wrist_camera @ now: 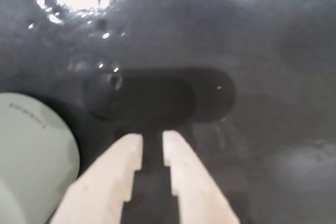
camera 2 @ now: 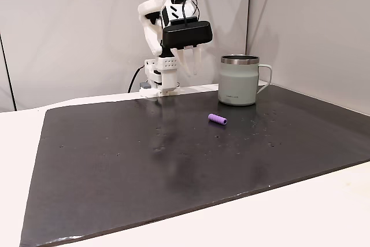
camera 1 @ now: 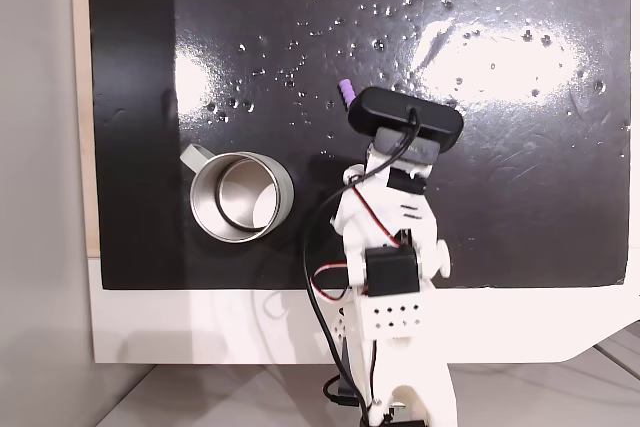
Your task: Grasp a pengrip and put it in the cup.
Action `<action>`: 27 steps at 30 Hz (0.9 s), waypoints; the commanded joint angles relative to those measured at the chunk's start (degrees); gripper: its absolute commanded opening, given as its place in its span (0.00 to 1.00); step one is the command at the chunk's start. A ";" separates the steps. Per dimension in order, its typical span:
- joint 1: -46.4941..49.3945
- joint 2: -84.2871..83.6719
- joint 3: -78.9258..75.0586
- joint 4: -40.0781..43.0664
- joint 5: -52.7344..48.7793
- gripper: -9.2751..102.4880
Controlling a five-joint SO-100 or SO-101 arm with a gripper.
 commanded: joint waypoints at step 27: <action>4.39 -59.50 -60.91 11.51 -0.70 0.09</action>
